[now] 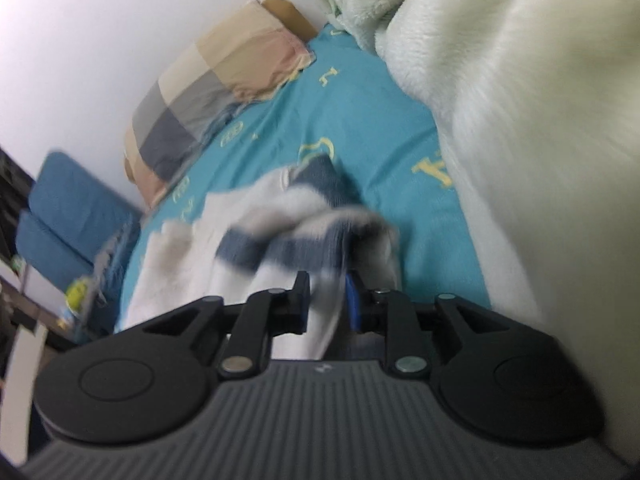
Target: Fold clothes
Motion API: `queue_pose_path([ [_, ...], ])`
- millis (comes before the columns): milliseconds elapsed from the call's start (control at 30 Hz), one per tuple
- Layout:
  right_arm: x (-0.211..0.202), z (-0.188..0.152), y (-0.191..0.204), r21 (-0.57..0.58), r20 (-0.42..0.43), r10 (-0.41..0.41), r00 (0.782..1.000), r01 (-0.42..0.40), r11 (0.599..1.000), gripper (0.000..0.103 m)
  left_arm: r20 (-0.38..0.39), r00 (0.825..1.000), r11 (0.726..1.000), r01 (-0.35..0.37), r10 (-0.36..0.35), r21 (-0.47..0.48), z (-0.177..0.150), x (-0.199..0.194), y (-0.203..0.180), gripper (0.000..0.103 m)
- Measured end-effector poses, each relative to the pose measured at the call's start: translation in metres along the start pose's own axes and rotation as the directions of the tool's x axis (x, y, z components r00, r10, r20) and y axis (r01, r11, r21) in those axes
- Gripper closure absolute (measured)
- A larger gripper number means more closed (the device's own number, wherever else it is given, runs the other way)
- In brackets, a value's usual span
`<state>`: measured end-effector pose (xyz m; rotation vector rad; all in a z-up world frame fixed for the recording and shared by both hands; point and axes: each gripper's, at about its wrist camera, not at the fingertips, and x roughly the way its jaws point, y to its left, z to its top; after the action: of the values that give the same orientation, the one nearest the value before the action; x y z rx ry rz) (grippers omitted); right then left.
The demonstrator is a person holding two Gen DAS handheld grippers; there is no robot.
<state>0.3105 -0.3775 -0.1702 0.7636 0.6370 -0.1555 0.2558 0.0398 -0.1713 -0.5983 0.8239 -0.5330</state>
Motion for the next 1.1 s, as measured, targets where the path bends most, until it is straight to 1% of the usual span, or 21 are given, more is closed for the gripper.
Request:
queue_pose_path([
  [100,-0.020,-0.019,0.017,-0.080,-0.023,-0.044,0.999,0.042,0.996,0.076,0.026,1.000,1.000,-0.006,0.006,-0.004,0.003,-0.014,-0.003,0.074],
  [167,-0.034,-0.033,0.029,-0.115,-0.034,-0.038,0.999,0.033,0.993,0.076,0.057,0.998,1.000,-0.013,0.014,-0.014,0.005,-0.028,-0.004,0.053],
  [233,-0.049,-0.051,0.043,-0.155,-0.040,-0.025,0.999,0.018,0.988,0.073,0.098,0.995,0.999,-0.010,0.014,-0.045,0.010,-0.042,0.000,0.041],
  [267,-0.056,-0.061,0.052,-0.182,-0.044,-0.023,0.999,0.015,0.983,0.065,0.120,0.993,0.998,-0.005,0.013,-0.064,0.013,-0.048,0.003,0.035],
  [300,-0.062,-0.070,0.063,-0.225,-0.044,-0.021,0.999,0.010,0.974,0.053,0.143,0.990,0.996,0.000,0.012,-0.087,0.016,-0.055,0.007,0.032],
  [333,-0.067,-0.078,0.073,-0.268,-0.037,-0.015,0.999,0.005,0.963,0.046,0.170,0.985,0.992,0.007,0.014,-0.123,0.020,-0.061,0.014,0.025],
  [367,-0.071,-0.086,0.083,-0.311,-0.030,-0.010,1.000,0.000,0.951,0.032,0.201,0.979,0.986,0.012,0.022,-0.169,0.024,-0.067,0.024,0.021],
  [400,-0.074,-0.094,0.091,-0.350,-0.018,-0.002,1.000,-0.004,0.937,0.023,0.231,0.972,0.977,0.019,0.031,-0.214,0.027,-0.073,0.033,0.020],
  [467,-0.074,-0.106,0.108,-0.424,-0.003,0.016,1.000,-0.016,0.905,0.023,0.280,0.959,0.946,0.051,0.044,-0.322,0.035,-0.078,0.057,0.014],
  [500,-0.072,-0.110,0.115,-0.457,-0.001,0.024,1.000,-0.022,0.889,0.023,0.297,0.954,0.922,0.077,0.042,-0.379,0.040,-0.078,0.072,0.013],
  [567,-0.065,-0.118,0.118,-0.482,-0.019,0.021,1.000,-0.028,0.875,0.023,0.314,0.948,0.864,0.113,0.054,-0.490,0.050,-0.073,0.102,0.013],
  [600,-0.062,-0.122,0.120,-0.495,-0.028,0.019,0.999,-0.031,0.868,0.023,0.325,0.944,0.835,0.132,0.060,-0.535,0.055,-0.069,0.117,0.013],
  [667,-0.054,-0.129,0.124,-0.520,-0.046,0.015,0.999,-0.037,0.853,0.023,0.355,0.931,0.793,0.151,0.088,-0.591,0.065,-0.062,0.144,0.013],
  [700,-0.051,-0.133,0.125,-0.532,-0.055,0.012,0.998,-0.040,0.846,0.023,0.375,0.921,0.774,0.163,0.102,-0.611,0.071,-0.059,0.156,0.014],
  [767,-0.043,-0.136,0.123,-0.534,-0.070,0.001,0.998,-0.039,0.844,0.023,0.434,0.894,0.741,0.217,0.111,-0.636,0.086,-0.055,0.178,0.015],
  [800,-0.039,-0.136,0.122,-0.526,-0.077,0.001,0.997,-0.042,0.849,0.023,0.457,0.881,0.728,0.235,0.120,-0.645,0.095,-0.053,0.187,0.015],
  [833,-0.034,-0.136,0.121,-0.518,-0.084,0.002,0.996,-0.045,0.854,0.023,0.458,0.878,0.722,0.228,0.138,-0.654,0.107,-0.049,0.194,0.015],
  [900,-0.028,-0.135,0.120,-0.498,-0.090,0.009,0.996,-0.053,0.866,0.023,0.432,0.885,0.712,0.190,0.174,-0.676,0.132,-0.038,0.210,0.016],
  [967,-0.022,-0.135,0.120,-0.483,-0.095,0.014,0.995,-0.058,0.873,0.023,0.425,0.882,0.712,0.163,0.205,-0.682,0.154,-0.029,0.224,0.016],
  [1033,-0.018,-0.134,0.122,-0.468,-0.098,0.018,0.995,-0.062,0.881,0.022,0.424,0.874,0.691,0.155,0.236,-0.706,0.168,-0.021,0.238,0.016],
  [1100,-0.013,-0.132,0.123,-0.449,-0.102,0.022,0.995,-0.066,0.891,0.022,0.427,0.867,0.659,0.167,0.256,-0.734,0.178,-0.015,0.256,0.016],
])
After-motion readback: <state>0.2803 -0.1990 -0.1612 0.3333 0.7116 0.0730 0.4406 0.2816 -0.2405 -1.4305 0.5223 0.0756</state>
